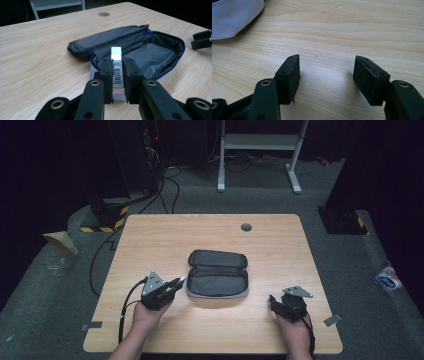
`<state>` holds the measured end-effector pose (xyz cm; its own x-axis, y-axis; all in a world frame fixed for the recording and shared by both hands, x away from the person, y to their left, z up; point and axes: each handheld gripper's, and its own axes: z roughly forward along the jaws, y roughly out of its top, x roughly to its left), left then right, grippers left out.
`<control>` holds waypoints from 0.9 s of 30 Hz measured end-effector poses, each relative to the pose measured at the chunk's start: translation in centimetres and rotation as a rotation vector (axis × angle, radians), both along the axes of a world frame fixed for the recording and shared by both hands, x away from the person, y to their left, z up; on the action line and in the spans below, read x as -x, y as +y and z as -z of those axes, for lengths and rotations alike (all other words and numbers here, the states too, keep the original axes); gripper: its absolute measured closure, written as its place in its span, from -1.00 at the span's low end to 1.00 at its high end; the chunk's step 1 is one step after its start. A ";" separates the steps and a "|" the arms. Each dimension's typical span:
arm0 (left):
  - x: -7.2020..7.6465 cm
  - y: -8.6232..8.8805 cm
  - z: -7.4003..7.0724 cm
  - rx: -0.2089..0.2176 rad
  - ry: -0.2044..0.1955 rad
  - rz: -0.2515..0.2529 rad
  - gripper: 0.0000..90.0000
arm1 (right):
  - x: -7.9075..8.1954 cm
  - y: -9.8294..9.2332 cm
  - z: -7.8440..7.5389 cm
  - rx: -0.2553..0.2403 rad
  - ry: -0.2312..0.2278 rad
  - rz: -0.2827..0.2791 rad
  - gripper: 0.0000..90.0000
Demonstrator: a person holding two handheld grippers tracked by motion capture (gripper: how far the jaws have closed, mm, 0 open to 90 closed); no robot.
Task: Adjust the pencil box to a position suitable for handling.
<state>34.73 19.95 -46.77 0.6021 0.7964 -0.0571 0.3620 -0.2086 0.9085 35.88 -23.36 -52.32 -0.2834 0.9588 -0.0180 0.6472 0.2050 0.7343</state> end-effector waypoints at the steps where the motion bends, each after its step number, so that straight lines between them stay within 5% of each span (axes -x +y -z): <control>1: -0.1 -0.2 -0.1 0.000 -0.001 -0.002 0.76 | 0.0 0.0 0.0 0.000 0.001 -0.001 -0.15; 13: -1.7 -2.3 -0.6 0.012 0.022 0.014 0.75 | 0.0 0.0 0.0 0.004 -0.001 -0.007 -0.14; 27: -3.0 -4.0 -0.2 -0.031 0.073 0.012 0.75 | 0.0 0.0 0.0 0.010 -0.005 -0.010 -0.14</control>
<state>37.77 15.99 -46.61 0.6064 0.7915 -0.0767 0.4242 -0.2405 0.8730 35.87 -23.35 -52.31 -0.2924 0.9559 -0.0292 0.6417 0.2188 0.7351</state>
